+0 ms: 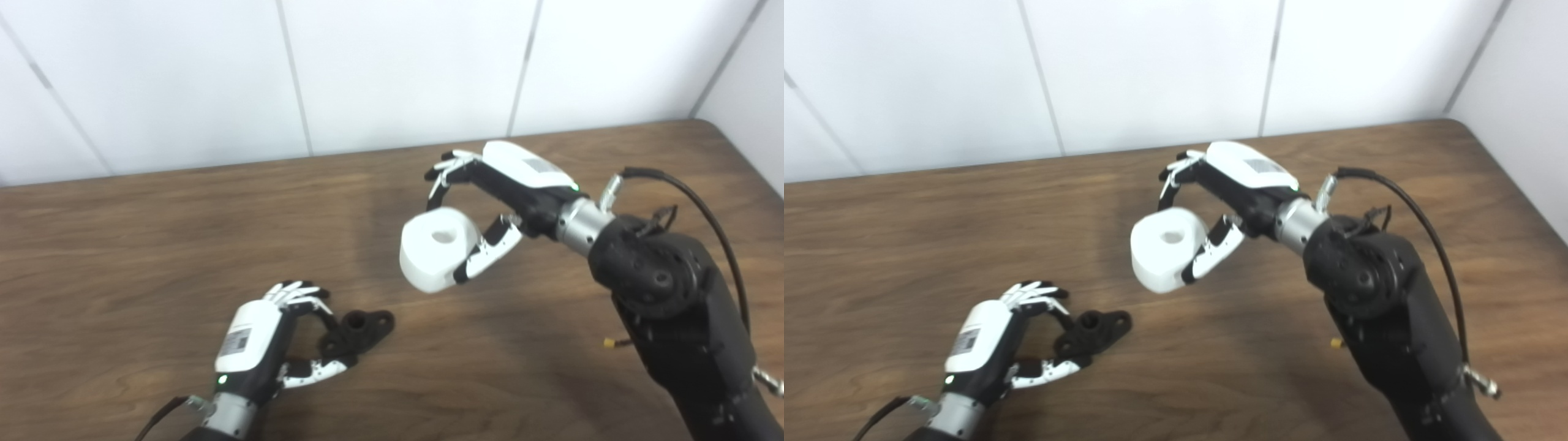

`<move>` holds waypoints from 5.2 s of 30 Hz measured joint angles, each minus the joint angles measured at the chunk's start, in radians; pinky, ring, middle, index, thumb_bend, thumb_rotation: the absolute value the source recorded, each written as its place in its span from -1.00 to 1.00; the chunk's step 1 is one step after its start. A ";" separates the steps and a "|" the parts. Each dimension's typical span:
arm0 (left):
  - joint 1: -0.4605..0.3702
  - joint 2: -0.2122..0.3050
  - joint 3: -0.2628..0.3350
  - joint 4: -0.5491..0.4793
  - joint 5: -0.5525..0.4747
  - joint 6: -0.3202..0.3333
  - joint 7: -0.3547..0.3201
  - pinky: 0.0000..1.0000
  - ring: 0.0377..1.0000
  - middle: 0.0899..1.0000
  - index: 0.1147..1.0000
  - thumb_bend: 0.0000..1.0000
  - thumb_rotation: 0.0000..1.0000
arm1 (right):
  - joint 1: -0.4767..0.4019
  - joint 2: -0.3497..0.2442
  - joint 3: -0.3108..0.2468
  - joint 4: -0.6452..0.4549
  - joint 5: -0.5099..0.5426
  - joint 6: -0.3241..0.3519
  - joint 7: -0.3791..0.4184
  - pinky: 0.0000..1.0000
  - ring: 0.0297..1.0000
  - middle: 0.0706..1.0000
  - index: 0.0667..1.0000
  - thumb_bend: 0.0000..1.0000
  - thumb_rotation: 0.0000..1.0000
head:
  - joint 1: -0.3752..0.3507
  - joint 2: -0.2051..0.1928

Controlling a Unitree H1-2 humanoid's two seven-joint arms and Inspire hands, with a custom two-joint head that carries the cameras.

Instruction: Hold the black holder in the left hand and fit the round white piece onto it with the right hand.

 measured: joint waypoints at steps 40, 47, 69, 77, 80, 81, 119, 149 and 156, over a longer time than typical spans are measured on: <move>-0.020 -0.028 -0.058 -0.010 0.042 0.082 0.014 0.87 0.72 0.50 -0.16 0.04 -0.91 | 0.015 0.063 0.138 0.020 0.003 -0.042 -0.023 0.54 0.89 0.67 -0.10 0.04 -0.72 | 0.066 0.014; -0.024 -0.028 -0.059 0.001 0.040 0.076 0.022 0.87 0.72 0.50 -0.16 0.04 -0.91 | 0.010 0.071 0.151 0.051 -0.006 -0.056 -0.042 0.52 0.87 0.67 -0.10 0.04 -0.72 | 0.068 0.006; -0.031 -0.028 -0.064 0.010 0.035 0.076 0.025 0.87 0.73 0.51 -0.16 0.04 -0.91 | -0.002 0.079 0.177 0.108 -0.016 -0.084 -0.075 0.57 0.86 0.66 -0.10 0.04 -0.72 | 0.081 0.000; -0.032 -0.030 -0.066 0.015 0.034 0.071 0.030 0.85 0.72 0.50 -0.16 0.04 -0.91 | -0.001 0.096 0.184 0.118 -0.016 -0.086 -0.083 0.57 0.87 0.66 -0.10 0.04 -0.72 | 0.086 0.002; -0.032 -0.030 -0.066 0.018 0.034 0.069 0.032 0.86 0.72 0.50 -0.16 0.04 -0.91 | 0.001 0.097 0.184 0.124 -0.016 -0.086 -0.088 0.58 0.88 0.67 -0.10 0.04 -0.73 | 0.086 0.002; -0.032 -0.030 -0.066 0.018 0.034 0.069 0.032 0.86 0.72 0.51 -0.16 0.04 -0.91 | 0.001 0.097 0.184 0.126 -0.017 -0.086 -0.093 0.58 0.88 0.66 -0.10 0.04 -0.72 | 0.086 0.002; -0.033 -0.034 -0.069 0.018 0.035 0.071 0.032 0.86 0.73 0.51 -0.16 0.04 -0.91 | 0.008 0.082 0.228 0.151 -0.073 -0.129 -0.105 0.66 0.89 0.74 0.48 0.91 -0.47 | 0.084 0.011; -0.038 -0.035 -0.070 0.019 0.035 0.073 0.032 0.84 0.70 0.48 -0.15 0.04 -0.89 | 0.030 0.097 0.180 0.138 -0.072 -0.119 -0.096 0.89 1.00 1.00 1.00 1.00 -0.19 | 0.077 0.008; -0.043 -0.036 -0.073 0.015 0.046 0.091 0.019 0.86 0.75 0.68 0.44 0.81 -0.71 | 0.029 0.094 0.172 0.138 -0.068 -0.120 -0.096 0.91 1.00 1.00 1.00 1.00 -0.10 | 0.075 0.006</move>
